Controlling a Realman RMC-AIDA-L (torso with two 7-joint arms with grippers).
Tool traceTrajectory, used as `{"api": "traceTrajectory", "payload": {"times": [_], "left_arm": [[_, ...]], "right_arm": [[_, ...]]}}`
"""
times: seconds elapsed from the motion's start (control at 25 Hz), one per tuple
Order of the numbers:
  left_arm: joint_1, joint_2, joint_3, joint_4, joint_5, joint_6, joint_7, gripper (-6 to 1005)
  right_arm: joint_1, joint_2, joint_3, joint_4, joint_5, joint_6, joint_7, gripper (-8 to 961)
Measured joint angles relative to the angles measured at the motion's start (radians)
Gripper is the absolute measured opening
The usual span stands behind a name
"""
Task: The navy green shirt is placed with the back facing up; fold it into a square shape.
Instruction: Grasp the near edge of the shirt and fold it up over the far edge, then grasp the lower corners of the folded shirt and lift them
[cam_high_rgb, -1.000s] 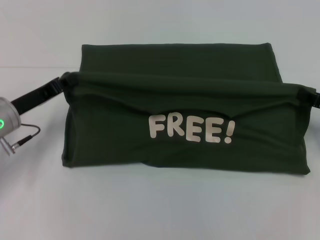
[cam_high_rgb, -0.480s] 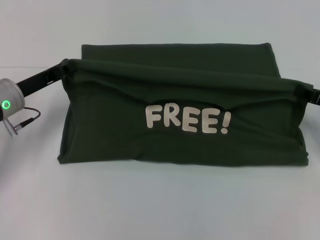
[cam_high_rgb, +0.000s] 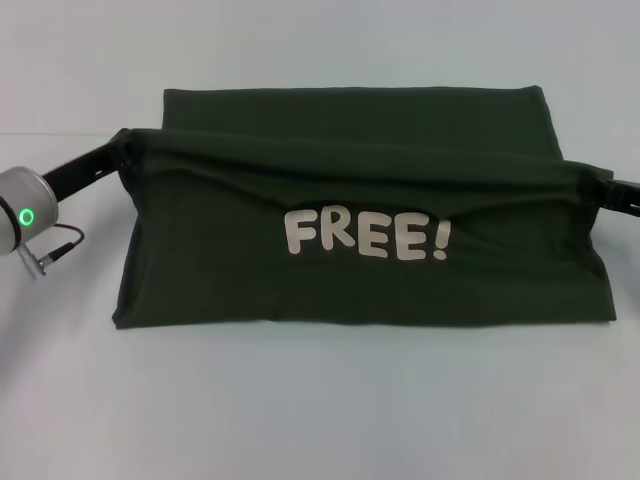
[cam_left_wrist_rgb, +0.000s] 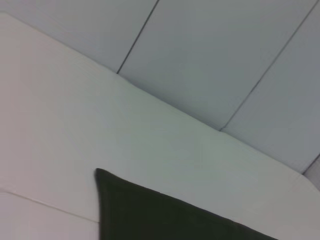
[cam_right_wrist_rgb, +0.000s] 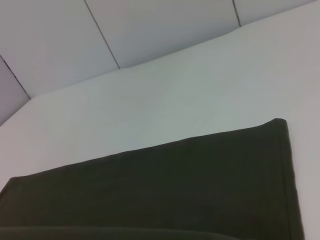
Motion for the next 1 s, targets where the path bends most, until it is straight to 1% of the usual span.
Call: {"api": "traceTrajectory", "payload": {"times": [0.04, 0.12, 0.24, 0.36, 0.52, 0.56, 0.72, 0.76, 0.84, 0.88, 0.92, 1.0], "left_arm": [[0.0, -0.006, 0.0, -0.001, -0.004, -0.02, 0.0, 173], [0.0, -0.027, 0.014, -0.002, -0.014, -0.078, 0.001, 177], [0.002, -0.035, 0.041, -0.003, -0.014, -0.103, 0.007, 182], [0.004, -0.037, 0.053, -0.011, -0.022, -0.115, 0.045, 188], [0.014, -0.039, 0.053, -0.021, -0.067, -0.116, 0.086, 196], [0.018, -0.039, 0.054, -0.023, -0.078, -0.116, 0.09, 197], [0.028, -0.038, 0.048, -0.023, -0.09, -0.111, 0.09, 205], [0.031, -0.037, 0.046, -0.02, -0.092, -0.103, 0.086, 250], [0.038, -0.032, 0.045, -0.017, -0.095, -0.064, 0.071, 340], [0.045, -0.025, 0.045, -0.016, -0.096, -0.03, 0.058, 385], [0.054, -0.014, 0.047, -0.015, -0.094, 0.015, 0.04, 430], [0.071, 0.007, 0.051, -0.009, -0.078, 0.116, -0.003, 589]], "right_arm": [[0.001, 0.002, -0.002, 0.0, 0.0, 0.005, 0.0, 66], [0.003, 0.005, -0.003, 0.0, 0.0, 0.016, 0.0, 66], [0.003, 0.009, -0.003, 0.001, 0.001, 0.029, 0.0, 67], [-0.001, 0.011, -0.003, 0.001, 0.005, 0.039, 0.0, 67], [-0.015, 0.011, -0.002, 0.011, 0.035, 0.041, -0.034, 141], [-0.026, 0.011, -0.001, 0.016, 0.064, 0.037, -0.061, 160], [-0.039, 0.011, -0.002, 0.022, 0.099, 0.029, -0.086, 234], [-0.042, 0.011, -0.002, 0.022, 0.105, 0.022, -0.09, 253], [-0.049, 0.009, 0.004, 0.018, 0.114, -0.008, -0.092, 331], [-0.055, 0.004, 0.009, 0.015, 0.119, -0.039, -0.092, 371], [-0.061, -0.001, 0.012, 0.014, 0.123, -0.073, -0.092, 410], [-0.074, -0.016, 0.011, 0.013, 0.129, -0.155, -0.092, 488]]}}
